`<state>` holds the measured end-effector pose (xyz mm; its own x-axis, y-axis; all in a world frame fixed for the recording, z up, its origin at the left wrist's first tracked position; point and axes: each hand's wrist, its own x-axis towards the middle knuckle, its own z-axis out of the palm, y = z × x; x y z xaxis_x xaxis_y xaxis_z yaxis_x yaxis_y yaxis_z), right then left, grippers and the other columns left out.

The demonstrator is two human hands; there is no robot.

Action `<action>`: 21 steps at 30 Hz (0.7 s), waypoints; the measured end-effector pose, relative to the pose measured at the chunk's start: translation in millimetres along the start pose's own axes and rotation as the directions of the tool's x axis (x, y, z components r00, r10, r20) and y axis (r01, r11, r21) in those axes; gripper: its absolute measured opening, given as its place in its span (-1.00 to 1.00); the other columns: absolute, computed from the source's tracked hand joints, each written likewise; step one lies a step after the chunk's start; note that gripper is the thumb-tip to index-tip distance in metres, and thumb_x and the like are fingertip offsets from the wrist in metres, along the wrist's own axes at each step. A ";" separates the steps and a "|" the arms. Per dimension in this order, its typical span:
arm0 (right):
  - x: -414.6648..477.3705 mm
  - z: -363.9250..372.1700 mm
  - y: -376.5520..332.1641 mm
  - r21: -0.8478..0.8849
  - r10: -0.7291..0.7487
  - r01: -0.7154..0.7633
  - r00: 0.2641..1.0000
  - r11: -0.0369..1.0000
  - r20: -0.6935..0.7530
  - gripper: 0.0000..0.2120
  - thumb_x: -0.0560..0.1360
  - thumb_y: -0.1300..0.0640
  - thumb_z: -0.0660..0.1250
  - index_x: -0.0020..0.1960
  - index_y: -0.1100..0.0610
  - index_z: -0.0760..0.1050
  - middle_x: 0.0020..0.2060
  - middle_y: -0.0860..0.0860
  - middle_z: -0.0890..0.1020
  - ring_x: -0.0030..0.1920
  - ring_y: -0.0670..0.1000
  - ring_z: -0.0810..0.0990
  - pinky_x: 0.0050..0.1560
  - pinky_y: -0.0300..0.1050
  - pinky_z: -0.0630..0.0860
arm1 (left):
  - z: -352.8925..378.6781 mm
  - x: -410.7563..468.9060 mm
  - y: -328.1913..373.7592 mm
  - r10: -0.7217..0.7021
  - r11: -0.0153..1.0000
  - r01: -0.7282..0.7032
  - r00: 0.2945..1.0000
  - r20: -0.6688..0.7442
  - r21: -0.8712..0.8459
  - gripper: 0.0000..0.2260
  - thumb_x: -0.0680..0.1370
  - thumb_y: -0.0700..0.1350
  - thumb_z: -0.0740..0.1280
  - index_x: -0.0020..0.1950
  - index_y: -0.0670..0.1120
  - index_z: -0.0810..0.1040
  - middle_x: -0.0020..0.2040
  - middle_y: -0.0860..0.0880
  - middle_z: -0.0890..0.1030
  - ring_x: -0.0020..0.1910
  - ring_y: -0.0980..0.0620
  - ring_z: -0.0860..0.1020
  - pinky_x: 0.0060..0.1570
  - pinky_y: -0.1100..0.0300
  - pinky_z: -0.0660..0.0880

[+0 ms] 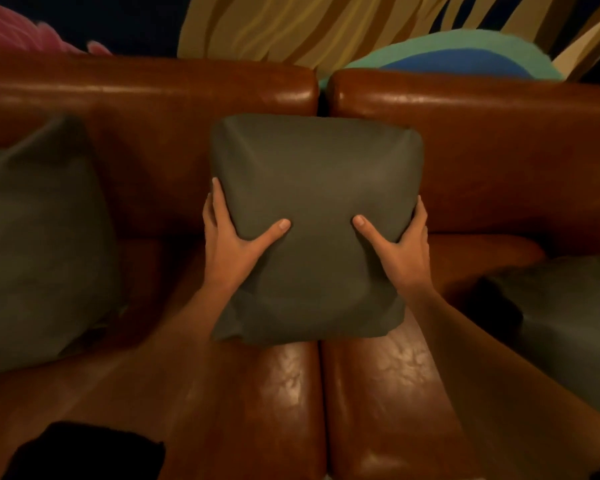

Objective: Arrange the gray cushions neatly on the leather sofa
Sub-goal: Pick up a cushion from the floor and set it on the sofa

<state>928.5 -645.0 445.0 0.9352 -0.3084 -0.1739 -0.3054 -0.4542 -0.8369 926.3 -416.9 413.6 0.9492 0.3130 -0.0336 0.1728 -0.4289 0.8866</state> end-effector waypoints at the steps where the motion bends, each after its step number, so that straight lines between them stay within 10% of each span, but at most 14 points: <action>1: 4.8 0.8 2.5 -0.002 -0.004 0.004 1.000 1.000 -0.005 0.22 0.01 -0.53 0.33 0.52 -0.10 -0.05 0.48 -0.01 0.18 0.45 0.08 0.20 0.42 0.11 0.22 | 5.1 3.1 -2.1 0.007 1.000 -0.007 1.000 0.004 0.002 0.12 0.17 0.42 0.39 0.52 0.12 -0.16 0.53 -0.06 0.03 0.48 -0.06 0.12 0.42 -0.05 0.17; 21: 9.5 -5.3 70.3 -0.062 -0.015 0.022 0.995 0.998 0.099 0.23 0.04 -0.51 0.34 0.52 -0.13 -0.16 0.49 -0.05 0.12 0.46 0.05 0.18 0.36 -0.02 0.21 | 47.0 -25.5 -40.5 0.089 0.992 -0.086 0.996 -0.031 0.097 0.10 0.21 0.34 0.43 0.53 0.04 -0.13 0.51 -0.10 0.05 0.45 -0.02 0.12 0.33 0.16 0.09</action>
<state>915.0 -684.3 387.3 0.9530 -0.2171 -0.2115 -0.2957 -0.5119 -0.8066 907.5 -447.3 356.8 0.9522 0.2995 0.0599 0.1153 -0.5342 0.8374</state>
